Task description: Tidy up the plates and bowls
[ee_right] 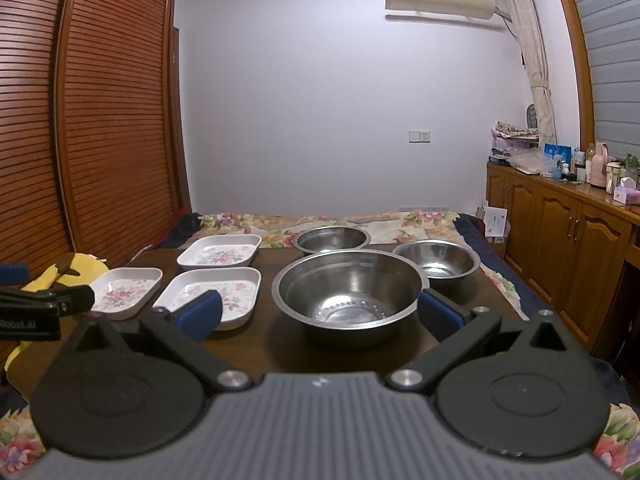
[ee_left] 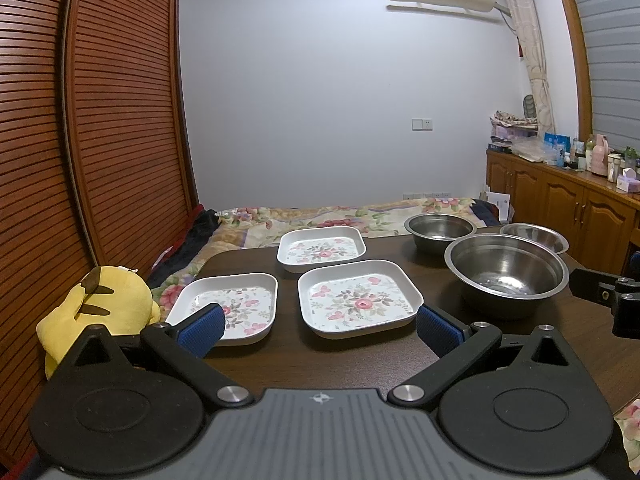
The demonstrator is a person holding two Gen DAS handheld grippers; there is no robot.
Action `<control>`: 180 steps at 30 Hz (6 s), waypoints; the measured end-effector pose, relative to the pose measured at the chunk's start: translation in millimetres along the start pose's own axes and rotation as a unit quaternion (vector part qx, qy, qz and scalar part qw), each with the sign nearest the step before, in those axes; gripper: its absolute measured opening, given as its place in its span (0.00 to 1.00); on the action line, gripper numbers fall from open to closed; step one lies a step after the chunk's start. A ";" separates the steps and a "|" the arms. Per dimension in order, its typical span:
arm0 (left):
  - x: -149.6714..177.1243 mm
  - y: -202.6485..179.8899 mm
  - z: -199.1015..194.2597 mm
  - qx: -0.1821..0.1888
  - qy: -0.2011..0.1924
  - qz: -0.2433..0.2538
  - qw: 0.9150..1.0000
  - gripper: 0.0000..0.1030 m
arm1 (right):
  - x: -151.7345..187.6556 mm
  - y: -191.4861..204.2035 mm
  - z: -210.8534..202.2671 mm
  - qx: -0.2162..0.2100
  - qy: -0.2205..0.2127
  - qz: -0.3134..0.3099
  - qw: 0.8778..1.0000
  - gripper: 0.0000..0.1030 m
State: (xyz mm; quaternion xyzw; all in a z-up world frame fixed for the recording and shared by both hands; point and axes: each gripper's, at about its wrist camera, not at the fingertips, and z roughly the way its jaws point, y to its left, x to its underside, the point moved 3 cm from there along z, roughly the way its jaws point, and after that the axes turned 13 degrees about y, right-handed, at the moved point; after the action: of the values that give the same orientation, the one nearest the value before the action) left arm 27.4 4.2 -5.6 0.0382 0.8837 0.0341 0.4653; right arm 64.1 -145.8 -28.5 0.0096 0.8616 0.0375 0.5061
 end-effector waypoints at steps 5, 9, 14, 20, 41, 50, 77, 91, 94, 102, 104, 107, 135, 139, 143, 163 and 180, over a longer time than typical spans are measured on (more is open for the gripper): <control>-0.1 0.2 0.0 0.000 0.000 0.000 1.000 1.00 | 0.2 0.1 0.0 0.000 0.000 0.000 1.000 1.00; 0.1 -0.1 0.0 0.000 0.000 0.000 1.000 1.00 | 0.2 0.2 -0.1 0.000 0.000 0.000 1.000 1.00; -0.5 0.4 -0.4 0.000 -0.001 0.000 1.000 1.00 | 0.1 0.1 0.0 0.000 0.000 0.000 1.000 1.00; -0.1 0.1 -0.1 0.000 0.000 0.000 1.000 1.00 | 0.1 0.1 0.0 0.000 0.000 0.000 1.000 1.00; -1.9 29.5 34.3 -0.008 0.030 -0.022 0.999 1.00 | -8.5 18.4 18.4 -0.039 0.010 -0.039 0.998 1.00; -14.6 54.8 41.9 -0.032 0.020 -0.023 0.999 1.00 | -26.1 47.8 34.0 -0.081 0.002 -0.082 0.993 1.00; -31.2 54.9 127.9 0.082 0.052 -0.012 0.995 0.77 | -28.1 90.1 113.5 -0.087 0.063 -0.115 0.988 0.59; -30.8 42.1 167.4 0.098 0.082 0.018 0.992 0.46 | -17.2 87.1 138.1 -0.039 0.102 -0.114 0.987 0.44; -30.5 41.8 173.9 0.092 0.088 0.022 0.992 0.40 | -17.7 87.7 141.5 -0.037 0.106 -0.113 0.987 0.44; -30.5 40.7 185.1 0.096 0.105 0.028 0.989 0.36 | -19.3 89.4 145.0 -0.027 0.106 -0.116 0.987 0.44; -30.7 40.7 186.5 0.099 0.108 0.030 0.989 0.36 | -20.4 89.4 148.0 -0.021 0.108 -0.119 0.987 0.44; -31.9 40.6 189.8 0.097 0.115 0.034 0.988 0.33 | -24.3 89.7 152.5 -0.015 0.109 -0.123 0.986 0.44; -34.1 50.1 206.3 0.107 0.155 0.007 0.982 0.14 | -54.2 99.4 202.9 0.012 0.177 -0.170 0.969 0.23; -33.9 53.9 202.5 0.113 0.151 0.000 0.982 0.14 | -59.7 95.0 205.0 0.004 0.187 -0.175 0.967 0.06; -36.4 53.2 194.0 0.104 0.142 0.002 0.984 0.14 | -62.5 93.0 200.7 -0.009 0.192 -0.174 0.966 0.06; 11.9 54.2 110.9 0.132 0.161 -0.001 0.978 0.11 | -23.9 92.8 113.3 -0.123 0.199 -0.160 0.959 0.00; 11.7 53.0 110.2 0.128 0.142 -0.005 0.982 0.32 | -10.5 79.0 76.4 -0.109 0.147 -0.158 0.970 0.07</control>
State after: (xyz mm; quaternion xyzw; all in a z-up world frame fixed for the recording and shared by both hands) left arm 113.6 60.7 -72.3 0.0881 0.9380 -0.0763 0.3264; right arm 134.3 -63.5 -50.6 -0.1874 0.9078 0.0519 0.3716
